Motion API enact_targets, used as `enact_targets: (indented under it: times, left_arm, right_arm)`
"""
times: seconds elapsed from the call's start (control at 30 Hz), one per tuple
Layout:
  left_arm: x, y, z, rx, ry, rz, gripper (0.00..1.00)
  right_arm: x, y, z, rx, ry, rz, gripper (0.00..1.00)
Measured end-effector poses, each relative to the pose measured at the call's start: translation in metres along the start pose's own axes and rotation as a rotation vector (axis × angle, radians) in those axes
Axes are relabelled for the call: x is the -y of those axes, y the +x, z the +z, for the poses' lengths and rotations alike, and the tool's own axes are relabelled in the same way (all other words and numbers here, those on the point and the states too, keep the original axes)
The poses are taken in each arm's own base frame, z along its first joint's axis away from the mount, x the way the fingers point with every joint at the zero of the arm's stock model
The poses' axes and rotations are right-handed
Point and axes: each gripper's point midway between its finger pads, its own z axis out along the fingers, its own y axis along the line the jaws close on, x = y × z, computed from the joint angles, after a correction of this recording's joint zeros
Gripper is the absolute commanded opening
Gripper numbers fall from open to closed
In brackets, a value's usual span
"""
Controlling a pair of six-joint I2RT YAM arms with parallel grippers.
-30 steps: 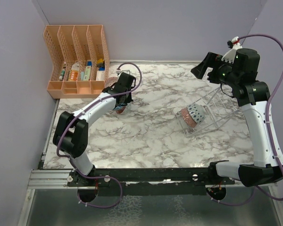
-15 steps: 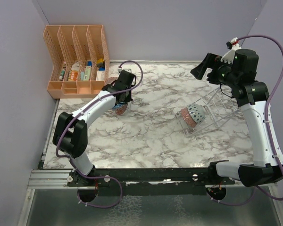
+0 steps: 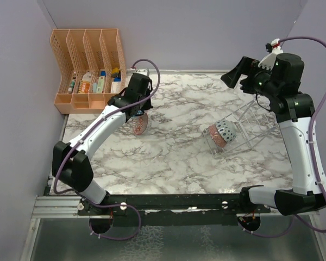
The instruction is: Load the bowls into the dish rack
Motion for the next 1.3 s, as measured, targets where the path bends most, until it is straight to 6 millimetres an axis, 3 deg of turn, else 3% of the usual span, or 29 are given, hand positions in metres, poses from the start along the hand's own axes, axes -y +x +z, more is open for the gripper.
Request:
enact_targets:
  times: [0.3, 0.57, 0.8, 1.07, 1.3]
  left_arm:
    - [0.067, -0.052, -0.053, 0.155, 0.351, -0.223, 0.00]
    - [0.145, -0.050, -0.082, 0.122, 0.717, -0.463, 0.00]
    - [0.218, -0.073, -0.122, 0.116, 1.042, -0.672, 0.00]
    - [0.274, -0.062, -0.127, 0.015, 1.223, -0.891, 0.00]
    - [0.303, -0.043, -0.115, -0.040, 1.260, -1.042, 0.00]
  right_arm:
    - [-0.021, -0.026, -0.012, 0.062, -0.060, 0.026, 0.94]
    - [-0.043, -0.066, -0.024, 0.160, -0.108, 0.061, 0.94]
    - [-0.055, -0.082, -0.031, 0.205, -0.145, 0.098, 0.94]
    - [-0.067, -0.092, -0.038, 0.221, -0.190, 0.120, 0.96]
    - [-0.084, -0.106, -0.057, 0.260, -0.246, 0.097, 0.99]
